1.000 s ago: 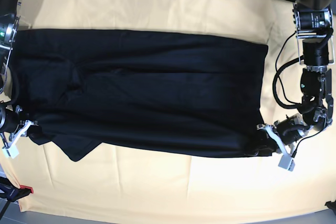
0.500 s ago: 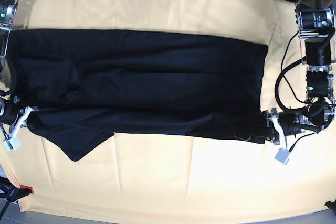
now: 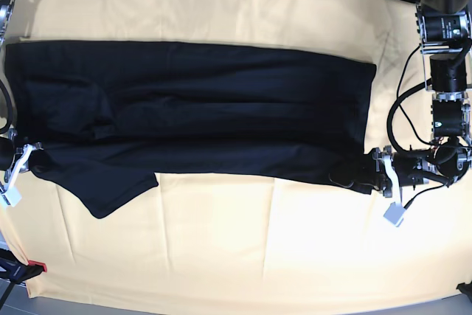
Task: Fold the T-shirt properly
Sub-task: 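Lift the hem with both grippers and fold it over toward the collar, then grasp the hanging sleeve with the right gripper and tuck it onto the shirt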
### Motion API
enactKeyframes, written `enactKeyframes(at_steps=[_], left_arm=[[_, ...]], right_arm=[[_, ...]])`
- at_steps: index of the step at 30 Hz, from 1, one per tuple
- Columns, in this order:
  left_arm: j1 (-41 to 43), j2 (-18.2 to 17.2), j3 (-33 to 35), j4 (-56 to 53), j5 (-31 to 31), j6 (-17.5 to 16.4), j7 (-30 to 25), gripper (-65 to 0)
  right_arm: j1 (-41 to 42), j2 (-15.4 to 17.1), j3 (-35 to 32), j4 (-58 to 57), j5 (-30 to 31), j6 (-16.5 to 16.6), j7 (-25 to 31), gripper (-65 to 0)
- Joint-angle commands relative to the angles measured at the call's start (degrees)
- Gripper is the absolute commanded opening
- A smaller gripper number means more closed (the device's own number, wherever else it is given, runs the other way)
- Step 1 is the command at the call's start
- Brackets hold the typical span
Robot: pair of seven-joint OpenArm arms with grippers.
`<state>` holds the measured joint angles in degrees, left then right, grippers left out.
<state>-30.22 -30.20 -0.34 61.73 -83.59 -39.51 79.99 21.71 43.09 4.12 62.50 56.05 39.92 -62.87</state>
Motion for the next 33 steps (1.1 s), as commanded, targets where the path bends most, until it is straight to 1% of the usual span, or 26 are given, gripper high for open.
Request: enactKeyframes(at_steps=[1, 2, 4, 7, 10, 14, 19, 22, 25, 30, 31, 32, 33], left_arm=[[-1.9, -1.2, -0.4, 0.9, -1.4, -0.5, 0.0, -65.0], [-1.9, -1.4, -0.4, 0.9, -1.4, -0.5, 0.0, -65.0], [-1.9, -1.7, -0.4, 0.9, -1.4, -0.2, 0.0, -65.0], [-1.9, -1.6, -0.4, 0.9, -1.4, 2.7, 0.0, -65.0], [-1.8, -1.4, -0.4, 0.9, -1.4, 4.5, 0.0, -65.0], [-1.5, -1.6, -0.4, 0.9, -1.4, 4.6, 0.0, -65.0], [0.8, -1.8, -0.4, 0.9, -1.4, 4.6, 0.0, -65.0], [3.0, -2.6, -0.4, 0.9, -1.4, 4.6, 0.0, -65.0], [4.7, -4.2, -0.4, 0.9, -1.4, 4.6, 0.0, -65.0], [5.3, -5.9, -0.4, 0.9, -1.4, 4.6, 0.0, -65.0], [5.3, -5.9, -0.4, 0.9, -1.4, 4.6, 0.0, -65.0], [5.3, -6.0, -0.4, 0.9, -1.4, 4.6, 0.0, -59.9], [5.3, -6.0, -0.4, 0.9, -1.4, 4.6, 0.0, -49.8]], right_arm=[[1.6, 1.9, 0.4, 0.9, 1.6, 0.1, -0.5, -65.0], [1.6, 2.0, 0.4, 0.9, 2.6, 0.1, -1.9, -65.0], [1.6, 2.1, 0.4, 0.9, 3.1, 0.1, -2.8, -65.0], [0.8, 2.2, 0.4, 0.9, 3.1, 0.1, -2.8, -65.0], [-0.6, 2.2, 0.4, 0.9, 2.2, 0.1, -2.8, -65.0], [-1.9, 2.3, 0.4, 0.9, 2.2, 0.1, -2.8, -65.0], [-1.7, 3.5, 0.4, 0.9, 2.3, 0.1, -2.8, -65.0], [-1.9, 3.7, 0.4, 0.9, 2.2, 0.1, -2.8, -65.0], [-1.9, 3.6, 0.4, 0.9, 2.3, 0.1, -2.8, -65.0], [-1.9, 3.6, 0.4, 0.9, 2.3, 0.1, -2.6, -65.0], [-1.9, 3.6, 0.4, 0.9, 2.3, 0.1, -2.5, -64.3], [-1.8, 3.6, 0.4, 0.9, 2.3, 0.1, -2.3, -57.8], [-1.5, 3.6, 0.4, 0.9, 2.3, 0.1, -2.3, -48.5]])
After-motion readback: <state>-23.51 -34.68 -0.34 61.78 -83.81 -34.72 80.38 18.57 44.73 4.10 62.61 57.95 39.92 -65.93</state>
